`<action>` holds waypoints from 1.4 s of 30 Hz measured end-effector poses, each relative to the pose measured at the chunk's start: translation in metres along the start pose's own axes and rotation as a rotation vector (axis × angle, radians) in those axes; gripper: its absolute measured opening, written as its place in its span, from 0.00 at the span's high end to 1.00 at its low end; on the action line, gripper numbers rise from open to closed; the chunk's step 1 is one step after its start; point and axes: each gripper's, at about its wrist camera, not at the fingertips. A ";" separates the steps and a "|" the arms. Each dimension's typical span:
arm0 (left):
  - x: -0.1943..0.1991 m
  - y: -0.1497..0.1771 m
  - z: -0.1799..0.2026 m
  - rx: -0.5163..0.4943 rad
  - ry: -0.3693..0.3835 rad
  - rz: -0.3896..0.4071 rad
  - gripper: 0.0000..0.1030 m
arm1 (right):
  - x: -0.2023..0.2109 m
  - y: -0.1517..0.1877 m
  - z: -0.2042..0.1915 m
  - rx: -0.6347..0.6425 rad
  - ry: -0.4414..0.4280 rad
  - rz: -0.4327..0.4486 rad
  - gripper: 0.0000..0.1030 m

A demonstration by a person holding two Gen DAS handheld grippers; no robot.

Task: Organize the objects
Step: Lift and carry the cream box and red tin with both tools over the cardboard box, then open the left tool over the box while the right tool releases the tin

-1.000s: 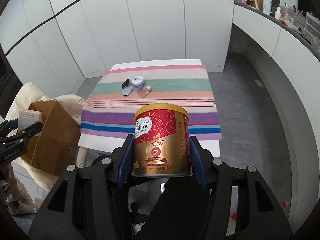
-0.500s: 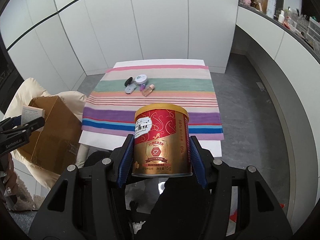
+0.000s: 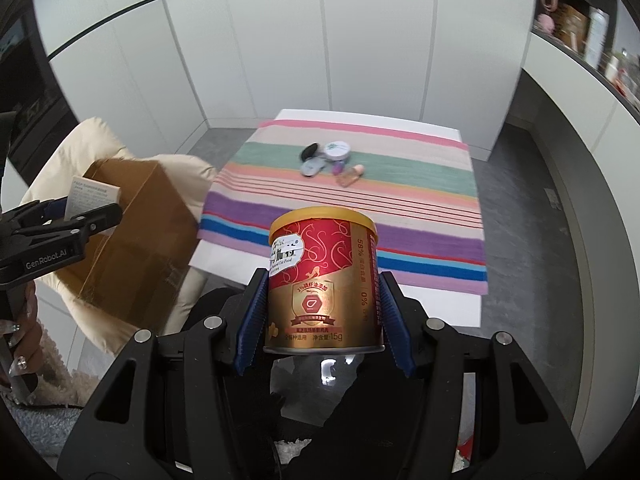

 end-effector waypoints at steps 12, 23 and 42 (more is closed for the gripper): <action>0.011 0.051 -0.081 0.165 -0.117 -0.049 0.32 | -0.021 0.004 -0.089 0.172 -0.132 -0.043 0.45; 0.029 0.109 -0.154 0.313 -0.208 -0.079 0.32 | -0.040 0.026 -0.198 0.378 -0.275 -0.119 0.45; 0.005 0.094 -0.201 0.370 -0.258 -0.083 0.32 | -0.080 0.016 -0.281 0.534 -0.297 -0.137 0.45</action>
Point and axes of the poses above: each gripper's, at about its wrist camera, not at the fingertips, and x roughly against the way its jaws point, z to its right, y to its underside, and after that the axes turned 8 degrees about -x, right-handed
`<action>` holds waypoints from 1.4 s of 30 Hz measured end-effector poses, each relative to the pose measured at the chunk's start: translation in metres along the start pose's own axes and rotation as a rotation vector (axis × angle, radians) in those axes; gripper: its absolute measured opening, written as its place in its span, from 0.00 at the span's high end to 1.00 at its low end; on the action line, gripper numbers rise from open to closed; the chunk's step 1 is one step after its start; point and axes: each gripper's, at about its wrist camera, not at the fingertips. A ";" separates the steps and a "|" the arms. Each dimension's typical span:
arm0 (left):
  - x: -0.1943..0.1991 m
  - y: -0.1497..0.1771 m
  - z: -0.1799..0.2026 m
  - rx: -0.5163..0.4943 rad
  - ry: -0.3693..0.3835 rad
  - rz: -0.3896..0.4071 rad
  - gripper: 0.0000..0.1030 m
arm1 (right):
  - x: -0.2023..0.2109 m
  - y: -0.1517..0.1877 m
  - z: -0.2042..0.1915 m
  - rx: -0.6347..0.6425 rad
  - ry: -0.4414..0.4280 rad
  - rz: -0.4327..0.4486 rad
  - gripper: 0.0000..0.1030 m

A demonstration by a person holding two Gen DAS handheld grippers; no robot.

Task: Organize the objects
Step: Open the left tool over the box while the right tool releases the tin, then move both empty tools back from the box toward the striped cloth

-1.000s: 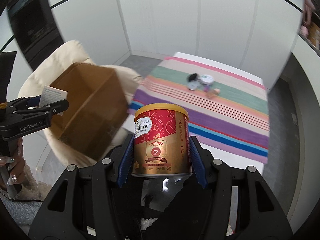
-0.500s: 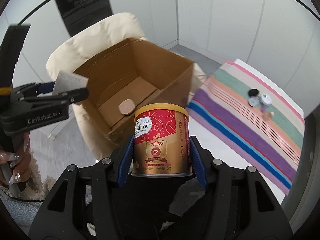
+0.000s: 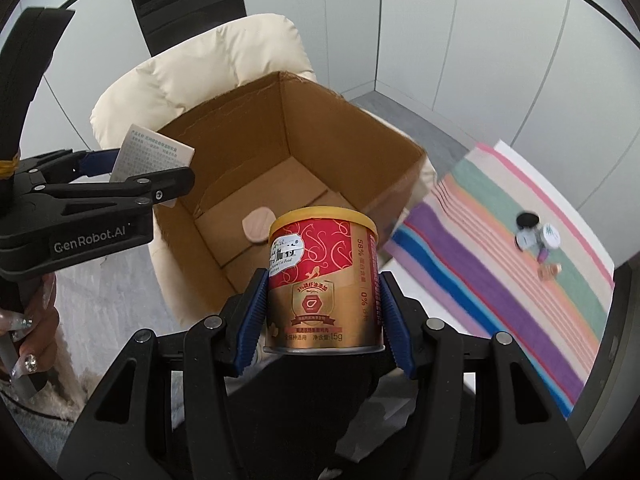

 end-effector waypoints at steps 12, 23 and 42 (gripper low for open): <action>-0.045 -0.031 -0.043 0.099 -0.028 -0.036 0.32 | -0.051 -0.060 -0.024 0.065 -0.014 0.007 0.45; -0.045 -0.034 -0.063 0.124 -0.032 -0.023 0.04 | -0.063 -0.073 -0.028 0.035 -0.093 0.055 0.00; -0.040 -0.029 -0.059 0.096 -0.018 -0.022 0.04 | -0.051 -0.067 -0.011 -0.040 -0.079 0.046 0.00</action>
Point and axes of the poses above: each gripper's, at about its wrist camera, not at the fingertips, and x roughly against the way its jaws point, z to its right, y to its underside, and after that the axes turned 8 degrees about -x, right-handed
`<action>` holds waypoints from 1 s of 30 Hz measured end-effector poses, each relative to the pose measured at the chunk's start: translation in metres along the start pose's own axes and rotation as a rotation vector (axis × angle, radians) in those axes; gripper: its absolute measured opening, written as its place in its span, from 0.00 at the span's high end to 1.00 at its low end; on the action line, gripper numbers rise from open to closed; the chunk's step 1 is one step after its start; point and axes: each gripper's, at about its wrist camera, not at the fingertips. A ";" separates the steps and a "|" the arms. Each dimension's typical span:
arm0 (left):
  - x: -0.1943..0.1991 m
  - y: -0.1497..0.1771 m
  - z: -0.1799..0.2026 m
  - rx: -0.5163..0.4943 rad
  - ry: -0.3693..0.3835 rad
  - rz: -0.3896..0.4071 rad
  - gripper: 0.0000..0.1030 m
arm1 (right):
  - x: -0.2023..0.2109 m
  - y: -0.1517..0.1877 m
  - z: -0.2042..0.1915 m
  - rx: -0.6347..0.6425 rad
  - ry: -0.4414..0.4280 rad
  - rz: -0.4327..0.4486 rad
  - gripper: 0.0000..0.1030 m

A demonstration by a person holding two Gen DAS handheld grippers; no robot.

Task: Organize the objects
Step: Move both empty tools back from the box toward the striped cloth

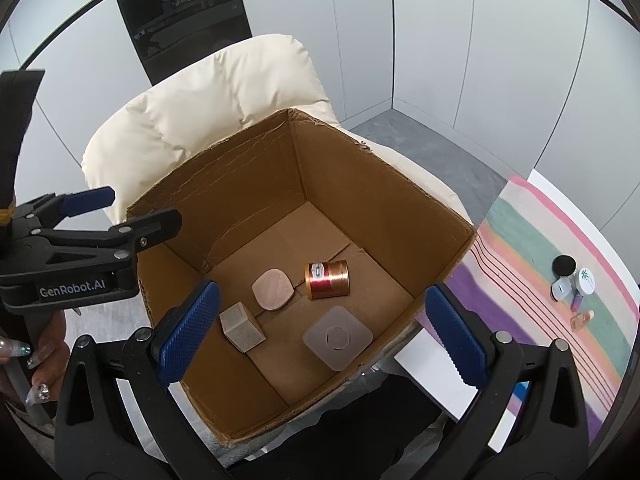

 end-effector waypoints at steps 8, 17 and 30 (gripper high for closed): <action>0.017 0.009 -0.002 -0.023 -0.021 0.022 0.04 | 0.017 0.008 0.004 -0.031 0.023 0.013 0.00; 0.036 0.047 0.004 -0.050 0.001 -0.033 0.04 | 0.049 0.031 0.010 -0.068 0.054 0.026 0.00; 0.084 0.089 0.028 -0.096 -0.013 0.021 0.04 | 0.086 0.092 0.006 -0.095 0.039 -0.003 0.00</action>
Point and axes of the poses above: each gripper's, at about its wrist camera, not at the fingertips, and x roughly against the way its jaws point, z to its right, y to its underside, and after that the axes turned 8 degrees about -x, right-handed
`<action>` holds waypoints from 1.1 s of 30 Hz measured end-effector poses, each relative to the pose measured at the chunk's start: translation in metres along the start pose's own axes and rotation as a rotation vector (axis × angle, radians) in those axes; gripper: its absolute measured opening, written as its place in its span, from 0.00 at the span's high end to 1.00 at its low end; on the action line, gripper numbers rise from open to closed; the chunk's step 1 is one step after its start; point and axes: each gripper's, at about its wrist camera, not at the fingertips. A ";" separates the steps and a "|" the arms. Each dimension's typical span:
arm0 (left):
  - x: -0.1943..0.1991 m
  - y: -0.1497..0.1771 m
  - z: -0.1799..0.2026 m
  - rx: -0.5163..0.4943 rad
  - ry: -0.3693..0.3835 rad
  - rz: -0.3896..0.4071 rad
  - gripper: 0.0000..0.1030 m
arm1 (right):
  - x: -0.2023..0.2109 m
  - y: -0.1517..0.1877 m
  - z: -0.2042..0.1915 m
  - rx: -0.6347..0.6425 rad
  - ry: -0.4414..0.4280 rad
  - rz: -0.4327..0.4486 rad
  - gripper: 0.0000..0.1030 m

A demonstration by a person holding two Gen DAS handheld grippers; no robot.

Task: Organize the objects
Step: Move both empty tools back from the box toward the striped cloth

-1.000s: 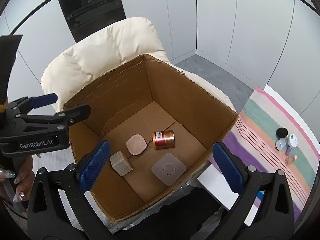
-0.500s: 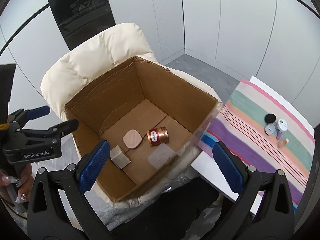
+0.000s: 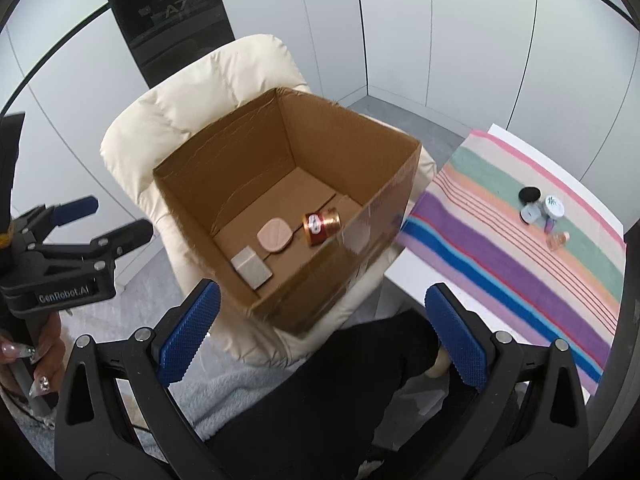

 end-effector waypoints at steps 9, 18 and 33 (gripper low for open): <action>0.006 0.001 0.008 -0.003 0.013 0.028 0.04 | 0.009 0.018 0.008 -0.016 -0.008 -0.001 0.00; -0.004 -0.009 0.020 -0.017 0.067 0.021 0.04 | 0.017 0.017 0.020 -0.053 0.028 0.028 0.00; -0.006 -0.035 0.107 -0.205 0.208 0.039 0.04 | 0.047 0.030 0.084 -0.187 0.152 0.073 0.00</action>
Point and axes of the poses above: each gripper's, at about its wrist camera, not at the fingertips, and x roughly against the way its jaws point, z to its right, y to its underside, and after that the axes turned 8 degrees about -x, right-handed
